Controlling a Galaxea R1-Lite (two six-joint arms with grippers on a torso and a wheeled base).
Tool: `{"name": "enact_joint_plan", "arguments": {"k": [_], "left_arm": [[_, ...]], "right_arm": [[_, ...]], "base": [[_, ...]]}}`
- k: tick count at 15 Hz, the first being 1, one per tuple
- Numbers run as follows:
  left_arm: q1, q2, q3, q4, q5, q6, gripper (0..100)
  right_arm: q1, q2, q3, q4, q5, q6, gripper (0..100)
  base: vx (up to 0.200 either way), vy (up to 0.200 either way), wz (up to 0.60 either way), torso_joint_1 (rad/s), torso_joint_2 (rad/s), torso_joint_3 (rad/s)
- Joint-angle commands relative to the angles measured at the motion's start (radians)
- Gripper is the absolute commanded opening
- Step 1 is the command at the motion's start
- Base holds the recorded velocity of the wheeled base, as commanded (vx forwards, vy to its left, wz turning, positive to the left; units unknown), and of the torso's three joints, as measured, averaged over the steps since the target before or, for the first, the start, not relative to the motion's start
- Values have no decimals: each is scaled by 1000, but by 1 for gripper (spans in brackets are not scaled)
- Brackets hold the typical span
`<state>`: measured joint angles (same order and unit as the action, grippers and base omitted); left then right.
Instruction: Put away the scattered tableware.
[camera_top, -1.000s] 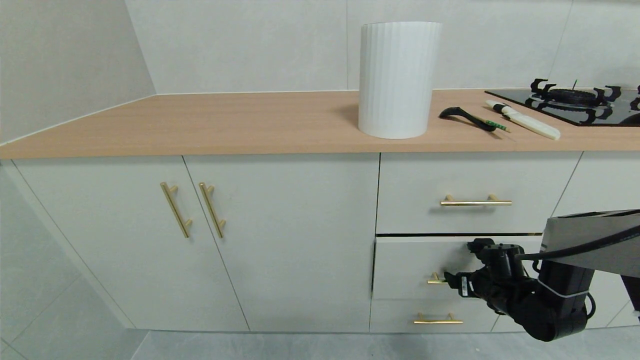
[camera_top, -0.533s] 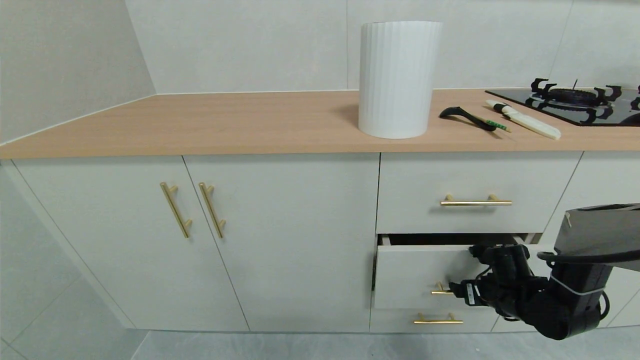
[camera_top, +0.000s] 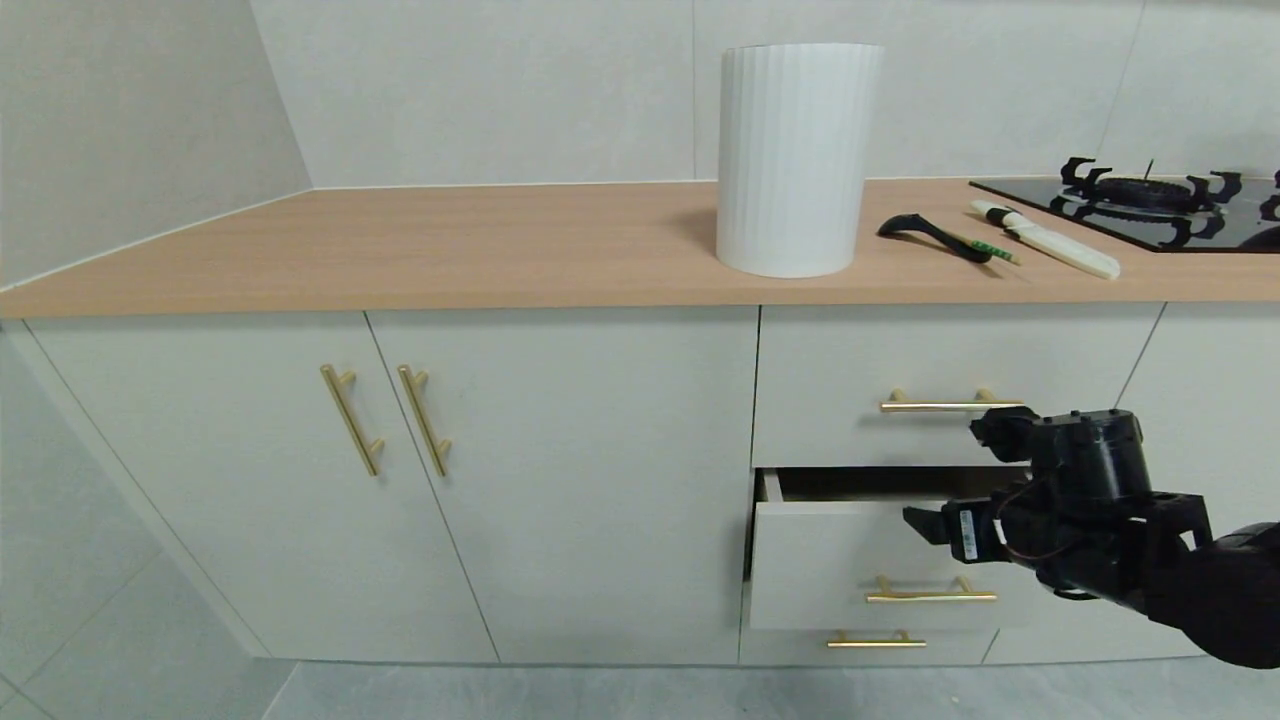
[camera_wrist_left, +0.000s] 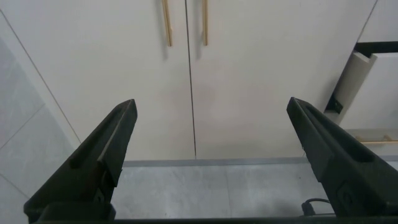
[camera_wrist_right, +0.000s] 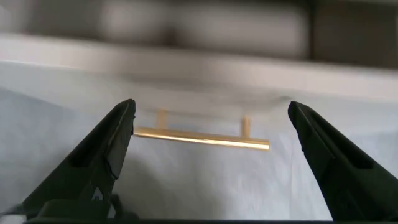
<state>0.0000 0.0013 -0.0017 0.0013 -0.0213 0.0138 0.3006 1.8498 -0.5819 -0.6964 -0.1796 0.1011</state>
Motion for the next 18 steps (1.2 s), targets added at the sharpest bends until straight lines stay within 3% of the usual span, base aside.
{"name": "enact_joint_plan", "arguments": {"k": [1, 8, 18], "left_arm": [[0, 0, 0, -1, 0, 0, 100], [0, 0, 0, 0, 0, 0, 100], [0, 0, 0, 0, 0, 0, 100]], "right_arm": [[9, -50, -3, -3, -1, 3, 100], [9, 216, 1, -304, -103, 6, 100], [5, 255, -6, -328, -100, 26, 100]], "base": [[0, 0, 0, 0, 0, 0], [0, 0, 0, 0, 0, 0], [0, 0, 0, 0, 0, 0]]}}
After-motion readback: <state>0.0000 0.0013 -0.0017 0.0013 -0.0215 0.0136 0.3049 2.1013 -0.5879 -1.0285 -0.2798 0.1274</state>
